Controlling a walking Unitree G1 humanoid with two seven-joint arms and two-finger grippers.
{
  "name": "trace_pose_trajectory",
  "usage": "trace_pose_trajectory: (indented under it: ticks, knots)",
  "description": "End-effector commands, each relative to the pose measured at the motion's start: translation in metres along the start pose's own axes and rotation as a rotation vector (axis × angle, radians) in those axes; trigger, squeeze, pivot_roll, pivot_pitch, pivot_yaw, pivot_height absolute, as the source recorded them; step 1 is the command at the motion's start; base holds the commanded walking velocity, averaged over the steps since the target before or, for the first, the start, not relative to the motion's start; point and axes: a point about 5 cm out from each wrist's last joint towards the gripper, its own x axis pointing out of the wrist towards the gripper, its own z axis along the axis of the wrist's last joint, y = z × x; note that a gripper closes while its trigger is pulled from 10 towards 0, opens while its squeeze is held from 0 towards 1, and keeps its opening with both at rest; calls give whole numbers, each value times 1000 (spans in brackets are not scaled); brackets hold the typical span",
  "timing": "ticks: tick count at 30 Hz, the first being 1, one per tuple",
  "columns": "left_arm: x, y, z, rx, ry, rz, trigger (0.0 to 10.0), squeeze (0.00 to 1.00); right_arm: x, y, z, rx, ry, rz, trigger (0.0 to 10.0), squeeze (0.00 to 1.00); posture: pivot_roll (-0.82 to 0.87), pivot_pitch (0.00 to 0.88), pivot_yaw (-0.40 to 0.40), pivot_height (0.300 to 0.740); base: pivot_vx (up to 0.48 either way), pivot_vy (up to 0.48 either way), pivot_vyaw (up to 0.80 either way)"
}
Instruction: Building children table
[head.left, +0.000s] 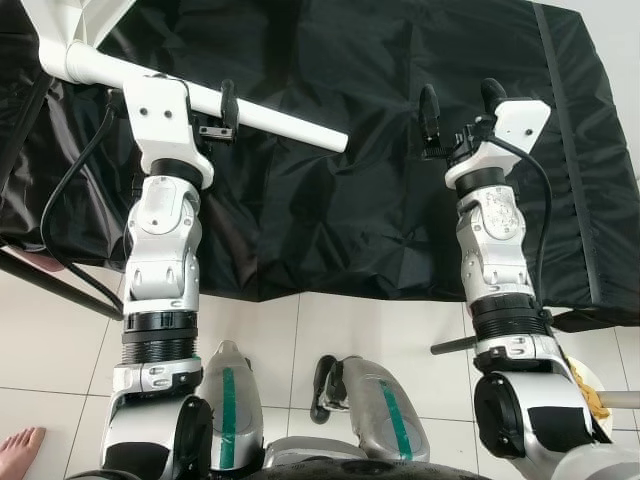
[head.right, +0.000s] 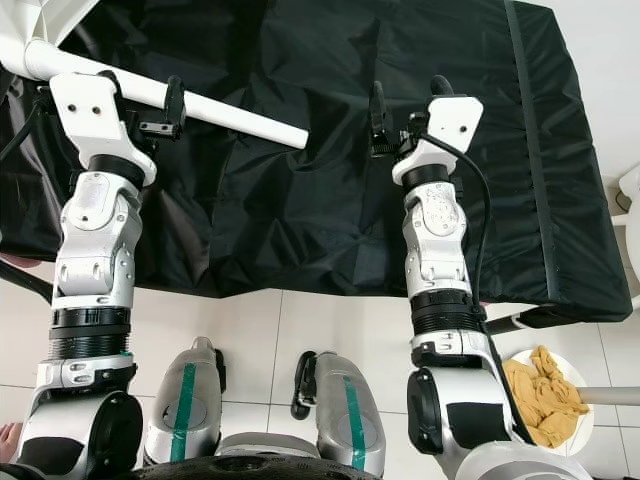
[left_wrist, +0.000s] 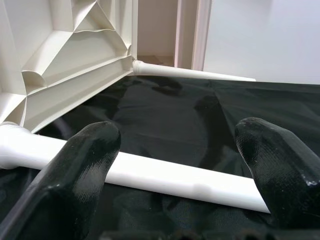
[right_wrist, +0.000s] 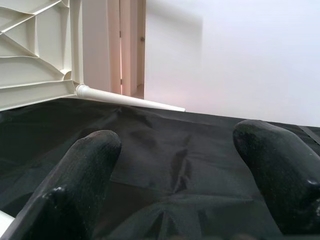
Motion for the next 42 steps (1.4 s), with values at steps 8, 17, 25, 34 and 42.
trace_pose_trajectory:
  ticks: [8,17,25,34,42]
  knots:
    - [-16,1,-22,-1,59,28,10000,0,-21,5,-22,-2,87,44,10000,0,143,17,-108,740,0,0,0]
    - [-38,-1,-33,-44,129,11,10000,0,-46,3,-36,14,160,44,10000,0,141,54,-107,740,0,0,0]
    - [-52,-6,-30,-105,153,10,10000,0,-59,12,-30,80,191,73,10000,0,134,79,-102,740,0,0,0]
    - [-57,-7,-23,-97,210,29,10000,0,-59,9,-20,62,259,2,10000,0,123,95,-98,740,0,0,0]
    - [-63,-5,-15,-114,208,54,10000,0,-63,11,0,49,193,40,10000,0,119,84,-96,740,0,0,0]
